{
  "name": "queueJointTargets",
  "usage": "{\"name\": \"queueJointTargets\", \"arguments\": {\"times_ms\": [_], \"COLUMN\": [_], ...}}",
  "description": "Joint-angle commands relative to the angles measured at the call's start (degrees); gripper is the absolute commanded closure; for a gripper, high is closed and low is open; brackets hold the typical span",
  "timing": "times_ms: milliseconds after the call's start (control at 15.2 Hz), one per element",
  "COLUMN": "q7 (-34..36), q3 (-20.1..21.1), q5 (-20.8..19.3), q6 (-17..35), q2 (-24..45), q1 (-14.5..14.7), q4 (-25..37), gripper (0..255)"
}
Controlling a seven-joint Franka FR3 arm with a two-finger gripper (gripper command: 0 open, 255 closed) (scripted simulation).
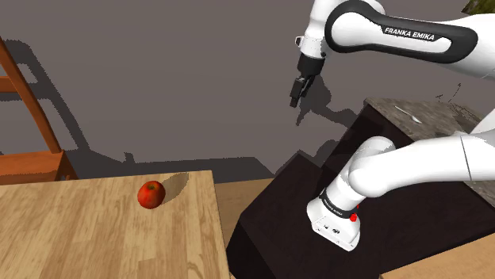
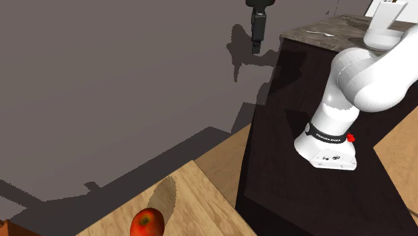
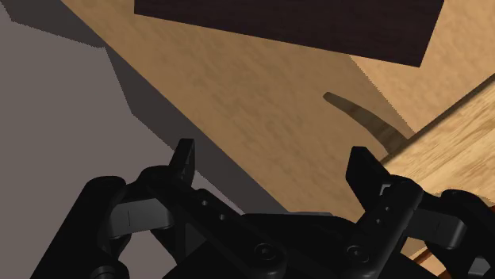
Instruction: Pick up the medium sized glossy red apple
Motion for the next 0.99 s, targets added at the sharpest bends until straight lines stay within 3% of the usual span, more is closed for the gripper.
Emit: {"name": "queueJointTargets", "arguments": {"times_ms": [0,924], "q7": [0.0,17.9], "q3": [0.0,14.7], "q5": [0.0,8.4], "q6": [0.0,14.9], "q2": [0.0,16.1], "q1": [0.0,5.8], "q4": [0.0,1.5], "gripper": [0,0]}}
